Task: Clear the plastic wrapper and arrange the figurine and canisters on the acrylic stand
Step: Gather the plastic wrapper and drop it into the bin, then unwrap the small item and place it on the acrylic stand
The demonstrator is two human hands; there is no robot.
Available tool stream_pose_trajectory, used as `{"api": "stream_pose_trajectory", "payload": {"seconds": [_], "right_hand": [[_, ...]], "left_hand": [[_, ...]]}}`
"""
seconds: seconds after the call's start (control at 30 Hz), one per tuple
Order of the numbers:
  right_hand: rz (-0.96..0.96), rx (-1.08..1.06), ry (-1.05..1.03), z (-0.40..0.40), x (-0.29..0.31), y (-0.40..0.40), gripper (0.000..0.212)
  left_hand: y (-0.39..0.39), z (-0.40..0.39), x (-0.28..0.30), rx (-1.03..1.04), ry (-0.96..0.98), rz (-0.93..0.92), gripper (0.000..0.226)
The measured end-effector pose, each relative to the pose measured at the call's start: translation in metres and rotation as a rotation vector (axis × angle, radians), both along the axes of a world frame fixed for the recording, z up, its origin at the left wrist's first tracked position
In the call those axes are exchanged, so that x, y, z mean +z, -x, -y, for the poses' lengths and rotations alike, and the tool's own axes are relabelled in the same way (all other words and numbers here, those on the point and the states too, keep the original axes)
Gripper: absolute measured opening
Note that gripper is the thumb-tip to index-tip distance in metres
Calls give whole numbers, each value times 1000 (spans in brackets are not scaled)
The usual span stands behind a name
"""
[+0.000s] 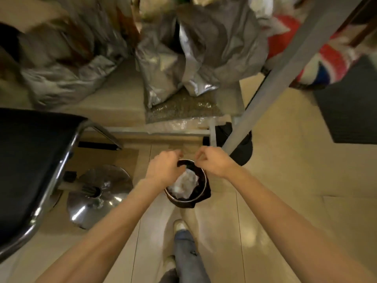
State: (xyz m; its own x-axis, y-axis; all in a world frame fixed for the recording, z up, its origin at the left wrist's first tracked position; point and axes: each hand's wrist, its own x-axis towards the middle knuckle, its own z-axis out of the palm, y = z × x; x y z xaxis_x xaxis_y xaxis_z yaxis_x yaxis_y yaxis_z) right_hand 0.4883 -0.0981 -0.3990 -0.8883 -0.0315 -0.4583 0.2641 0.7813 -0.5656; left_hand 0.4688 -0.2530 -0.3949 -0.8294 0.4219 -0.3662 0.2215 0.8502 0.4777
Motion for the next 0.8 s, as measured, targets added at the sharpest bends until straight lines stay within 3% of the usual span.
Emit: {"api": "stream_pose_trajectory", "payload": {"seconds": [0.13,0.4,0.63,0.8], "right_hand": [[-60,79,-16,5,107,-2,22],[-287,115,-77,17,281,-2,22],[-483,94,-110,18,378,27,24],[-670,53,-119,18,401,68,28]], "left_hand": [[10,-2,114,-200,60,92,34],[32,10,305,-275,4,-148,34],[61,23,402,-189,-107,-298,33],[89,31,428,-64,-224,-473,36]]}}
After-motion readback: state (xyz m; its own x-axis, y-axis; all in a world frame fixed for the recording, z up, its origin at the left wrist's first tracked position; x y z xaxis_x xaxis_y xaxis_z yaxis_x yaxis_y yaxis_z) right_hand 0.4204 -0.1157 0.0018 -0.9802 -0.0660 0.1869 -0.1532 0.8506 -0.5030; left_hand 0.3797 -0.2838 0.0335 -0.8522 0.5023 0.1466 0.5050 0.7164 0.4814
